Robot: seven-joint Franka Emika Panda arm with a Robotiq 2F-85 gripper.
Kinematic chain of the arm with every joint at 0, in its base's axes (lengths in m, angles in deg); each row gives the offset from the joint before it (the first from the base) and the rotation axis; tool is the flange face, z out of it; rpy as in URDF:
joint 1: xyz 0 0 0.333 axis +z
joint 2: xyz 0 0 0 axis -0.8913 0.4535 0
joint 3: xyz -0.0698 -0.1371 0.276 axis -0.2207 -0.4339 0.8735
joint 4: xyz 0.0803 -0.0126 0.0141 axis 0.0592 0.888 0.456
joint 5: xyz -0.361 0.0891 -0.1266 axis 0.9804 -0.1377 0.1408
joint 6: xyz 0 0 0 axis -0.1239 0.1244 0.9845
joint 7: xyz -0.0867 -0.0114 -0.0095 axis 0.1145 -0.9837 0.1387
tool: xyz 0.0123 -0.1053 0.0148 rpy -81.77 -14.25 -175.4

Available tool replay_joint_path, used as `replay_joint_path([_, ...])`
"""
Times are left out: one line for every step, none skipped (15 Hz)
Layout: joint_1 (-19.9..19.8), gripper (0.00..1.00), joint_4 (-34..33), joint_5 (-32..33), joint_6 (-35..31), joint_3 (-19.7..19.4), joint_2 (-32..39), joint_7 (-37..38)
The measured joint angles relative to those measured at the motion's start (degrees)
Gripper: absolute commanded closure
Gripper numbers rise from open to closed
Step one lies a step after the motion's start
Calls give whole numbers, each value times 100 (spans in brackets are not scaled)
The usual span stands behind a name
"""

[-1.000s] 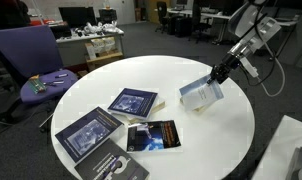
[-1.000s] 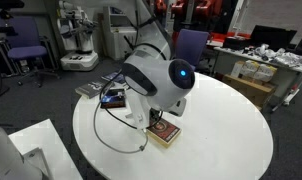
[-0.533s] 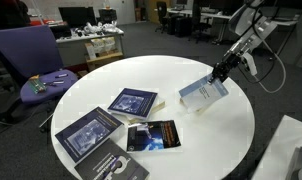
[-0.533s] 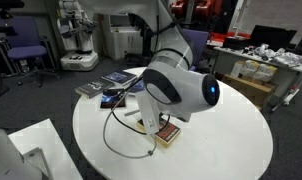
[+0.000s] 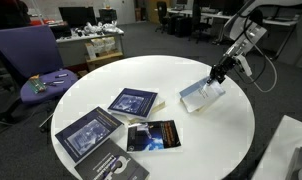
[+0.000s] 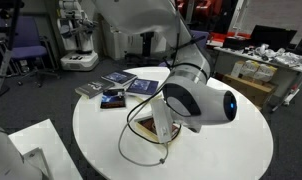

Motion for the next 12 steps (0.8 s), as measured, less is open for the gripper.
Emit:
replay_joint_path([-21, 96, -92, 0, -51, -5, 76, 72])
replay_joint_path([-47, 96, -181, 0, -75, -11, 144, 136])
replay_joint_path([-84, 96, -268, 0, -80, -12, 206, 201])
replay_joint_path([-120, 96, -354, 1, -81, -16, 260, 264])
replay_joint_path([-159, 96, -435, 1, -81, -20, 312, 323])
replay_joint_path([-202, 96, -512, 3, -81, -21, 353, 371])
replay_joint_path([-248, 96, -599, 11, -81, -22, 397, 425])
replay_joint_path([-287, 96, -682, 37, -80, -23, 441, 473])
replay_joint_path([-330, 96, -762, 82, -67, -23, 484, 504])
replay_joint_path([-372, 96, -849, 120, -46, -22, 533, 519])
replay_joint_path([-409, 96, -927, 149, -26, -21, 592, 526])
replay_joint_path([-436, 96, -987, 169, -18, -20, 647, 526])
